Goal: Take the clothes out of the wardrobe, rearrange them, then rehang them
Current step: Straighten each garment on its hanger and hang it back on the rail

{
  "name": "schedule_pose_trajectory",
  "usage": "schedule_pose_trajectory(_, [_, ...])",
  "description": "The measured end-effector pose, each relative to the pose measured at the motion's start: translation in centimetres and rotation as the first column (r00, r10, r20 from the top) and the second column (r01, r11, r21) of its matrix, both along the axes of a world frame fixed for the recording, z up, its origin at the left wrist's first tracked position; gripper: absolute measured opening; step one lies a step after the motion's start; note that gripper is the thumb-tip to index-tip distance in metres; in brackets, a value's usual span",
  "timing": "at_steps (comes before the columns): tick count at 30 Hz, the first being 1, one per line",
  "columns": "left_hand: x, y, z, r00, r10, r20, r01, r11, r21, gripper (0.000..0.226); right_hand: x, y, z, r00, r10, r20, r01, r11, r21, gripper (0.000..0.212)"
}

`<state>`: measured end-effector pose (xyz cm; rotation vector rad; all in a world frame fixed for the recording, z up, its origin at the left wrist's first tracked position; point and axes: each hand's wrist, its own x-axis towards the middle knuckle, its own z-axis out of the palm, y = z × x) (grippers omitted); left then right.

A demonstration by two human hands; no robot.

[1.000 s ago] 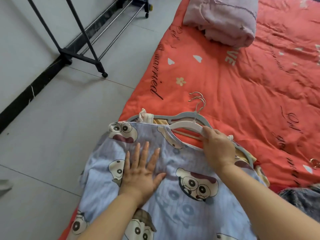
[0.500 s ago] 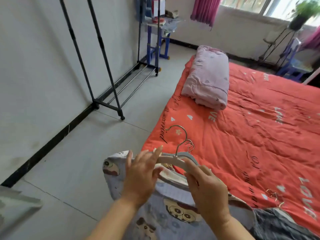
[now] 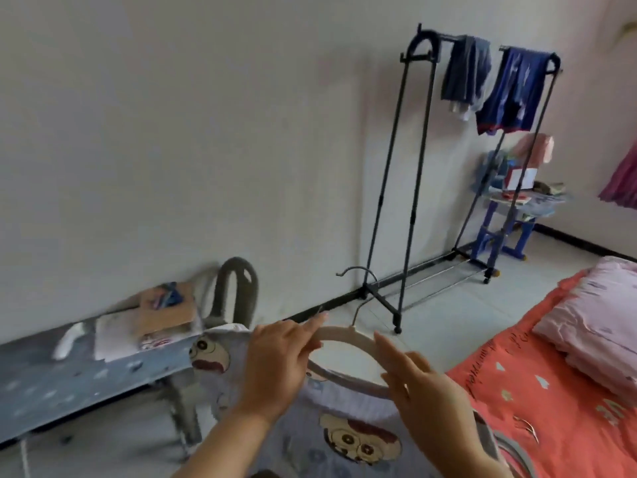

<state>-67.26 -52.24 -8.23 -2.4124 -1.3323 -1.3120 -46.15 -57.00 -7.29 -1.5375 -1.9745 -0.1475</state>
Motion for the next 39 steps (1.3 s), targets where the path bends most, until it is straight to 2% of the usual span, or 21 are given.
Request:
schedule_pose_trajectory(5, [-12.4,-6.7,3.7,0.948,0.31,0.079,-0.315,0.946,0.077,0.047,-11.5,-0.1,4.4,0.947,0.317,0.047,-0.318,0.948,0.026,0.063])
schedule_pose_trajectory(8, [-19.9,-12.1,5.3,0.864,0.479,0.156,-0.493,0.867,0.072,0.052,-19.5,-1.2,6.5,0.847,0.53,0.046,-0.53,0.834,0.153,0.062])
schedule_pose_trajectory(10, [-24.6,-16.2,6.4,0.793,0.585,0.17,-0.604,0.792,0.09,0.048,-25.1,-2.4,7.6,0.774,0.627,0.089,-0.627,0.738,0.251,0.049])
schedule_pose_trajectory(12, [-28.8,-20.5,7.6,0.721,0.67,0.178,-0.692,0.71,0.127,0.042,-30.7,-4.3,8.8,0.704,0.701,0.115,-0.697,0.652,0.298,0.04])
schedule_pose_trajectory(16, [-36.9,-29.6,9.1,0.567,0.793,0.224,-0.824,0.548,0.144,0.041,-41.9,-9.4,10.4,0.546,0.824,0.151,-0.807,0.469,0.358,0.042])
schedule_pose_trajectory(20, [-45.0,-38.7,9.9,0.409,0.88,0.241,-0.913,0.395,0.107,0.046,-52.8,-15.9,11.3,0.367,0.909,0.199,-0.861,0.251,0.442,0.048])
schedule_pose_trajectory(23, [-50.9,-45.1,10.2,0.327,0.911,0.253,-0.945,0.314,0.09,0.043,-60.9,-20.6,11.6,0.269,0.934,0.236,-0.861,0.123,0.494,0.031])
schedule_pose_trajectory(25, [-54.6,-48.9,10.6,0.284,0.925,0.253,-0.958,0.267,0.101,0.04,-65.8,-23.7,11.9,0.206,0.946,0.252,-0.864,0.055,0.501,0.032])
schedule_pose_trajectory(31, [-65.0,-56.5,12.6,0.115,0.968,0.225,-0.989,0.09,0.119,0.039,-78.3,-30.4,13.1,0.097,0.973,0.21,-0.856,-0.026,0.516,0.034])
schedule_pose_trajectory(37, [-74.6,-58.9,15.1,0.04,0.979,0.201,-0.988,0.008,0.157,0.033,-90.2,-32.4,14.9,0.034,0.968,0.247,-0.837,-0.108,0.537,0.041])
schedule_pose_trajectory(39, [-78.5,-59.4,15.8,-0.016,0.986,0.169,-0.986,-0.044,0.163,0.034,-94.8,-32.4,15.4,0.021,0.962,0.273,-0.838,-0.132,0.53,0.042])
